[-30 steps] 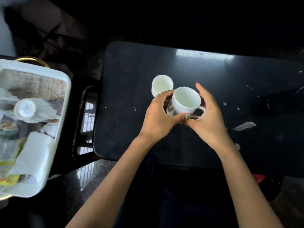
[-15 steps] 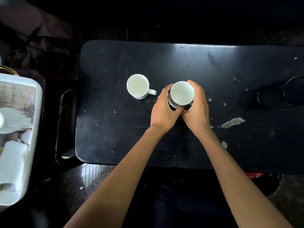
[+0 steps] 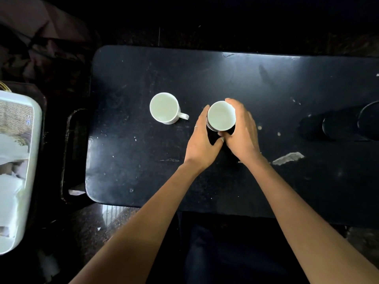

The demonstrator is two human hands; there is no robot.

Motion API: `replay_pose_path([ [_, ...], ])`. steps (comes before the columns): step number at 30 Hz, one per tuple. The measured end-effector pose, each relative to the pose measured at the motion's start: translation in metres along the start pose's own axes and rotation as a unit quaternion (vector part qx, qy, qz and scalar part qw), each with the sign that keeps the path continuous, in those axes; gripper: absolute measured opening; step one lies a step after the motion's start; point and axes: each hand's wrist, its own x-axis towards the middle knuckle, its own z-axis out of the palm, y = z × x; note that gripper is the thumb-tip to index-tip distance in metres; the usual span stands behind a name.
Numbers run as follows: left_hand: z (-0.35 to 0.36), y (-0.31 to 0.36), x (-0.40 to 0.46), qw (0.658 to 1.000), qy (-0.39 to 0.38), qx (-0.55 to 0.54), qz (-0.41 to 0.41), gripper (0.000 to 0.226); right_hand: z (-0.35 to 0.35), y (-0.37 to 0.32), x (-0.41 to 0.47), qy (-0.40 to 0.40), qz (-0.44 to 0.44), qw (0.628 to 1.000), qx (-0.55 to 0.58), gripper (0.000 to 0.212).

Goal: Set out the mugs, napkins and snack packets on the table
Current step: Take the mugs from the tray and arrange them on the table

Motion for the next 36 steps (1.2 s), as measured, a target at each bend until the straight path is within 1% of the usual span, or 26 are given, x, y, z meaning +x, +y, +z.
replay_pose_path([
  [2,0.000,0.000,-0.002,1.000,0.002,0.009,0.000,0.093,-0.002,0.000,-0.001,-0.012,-0.006,1.000,-0.017,0.086],
  [5,-0.001,-0.001,-0.005,1.000,0.009,0.023,0.005,0.094,-0.005,0.001,-0.005,-0.030,-0.007,0.999,-0.043,0.098],
  [9,-0.002,-0.003,-0.014,0.999,0.003,0.043,0.026,0.095,-0.010,-0.003,-0.014,-0.027,-0.009,0.997,-0.069,0.107],
  [13,-0.005,0.000,-0.026,0.995,0.029,0.077,0.063,0.090,-0.014,-0.014,-0.025,-0.007,0.002,0.996,-0.085,0.104],
  [19,-0.024,0.010,-0.056,0.994,0.061,0.027,0.087,0.077,-0.014,-0.048,-0.045,0.031,-0.007,0.994,-0.104,0.096],
  [24,-0.066,0.004,-0.084,0.983,0.149,-0.009,0.110,0.059,0.001,-0.097,-0.060,0.052,-0.049,0.995,-0.073,0.082],
  [29,-0.137,-0.025,-0.107,0.958,0.272,-0.003,0.091,0.051,0.037,-0.168,-0.071,0.035,-0.095,0.995,0.013,0.060],
  [33,-0.201,-0.052,-0.121,0.921,0.380,0.003,0.082,0.047,0.080,-0.231,-0.078,-0.016,-0.141,0.988,0.061,0.047],
  [36,-0.242,-0.067,-0.126,0.889,0.456,0.010,0.038,0.045,0.110,-0.271,-0.078,-0.053,-0.164,0.982,0.081,0.042],
])
